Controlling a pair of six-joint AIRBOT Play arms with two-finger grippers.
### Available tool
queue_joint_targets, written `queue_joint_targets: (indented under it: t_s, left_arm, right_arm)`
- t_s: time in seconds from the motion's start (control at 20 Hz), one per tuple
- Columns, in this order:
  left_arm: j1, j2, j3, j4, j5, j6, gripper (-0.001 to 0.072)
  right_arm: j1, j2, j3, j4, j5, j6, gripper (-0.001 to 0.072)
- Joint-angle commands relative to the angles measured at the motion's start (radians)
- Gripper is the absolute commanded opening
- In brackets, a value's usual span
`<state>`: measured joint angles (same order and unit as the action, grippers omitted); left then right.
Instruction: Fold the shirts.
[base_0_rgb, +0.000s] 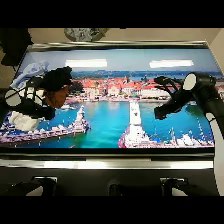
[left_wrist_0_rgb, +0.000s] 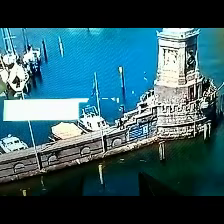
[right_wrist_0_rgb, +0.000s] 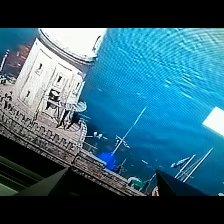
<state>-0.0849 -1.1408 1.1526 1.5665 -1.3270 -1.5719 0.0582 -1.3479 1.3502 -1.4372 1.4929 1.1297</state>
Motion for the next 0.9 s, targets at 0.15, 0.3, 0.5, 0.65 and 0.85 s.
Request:
queue_joint_targets:
  t_s: [0.15, 0.3, 0.5, 0.65, 0.85]
  left_arm:
    - [0.000, 0.001, 0.000, 0.000, 0.000, 0.000, 0.0408]
    - [0.000, 0.001, 0.000, 0.000, 0.000, 0.000, 0.0407]
    - [0.000, 0.001, 0.000, 0.000, 0.000, 0.000, 0.0407]
    - [0.000, 0.001, 0.000, 0.000, 0.000, 0.000, 0.0407]
    - [0.000, -0.002, -0.002, 0.000, 0.042, 0.000, 0.0407]
  right_arm:
    - [0.000, 0.000, 0.000, 0.000, 0.000, 0.000, 0.0627]
    - [0.000, 0.000, 0.000, 0.000, 0.000, 0.000, 0.0627]
    - [0.000, 0.000, 0.000, 0.000, 0.000, 0.000, 0.0627]
    - [0.000, 0.000, 0.000, 0.000, 0.000, 0.000, 0.0627]
    - [0.000, 0.000, 0.000, 0.000, 0.000, 0.000, 0.0627]
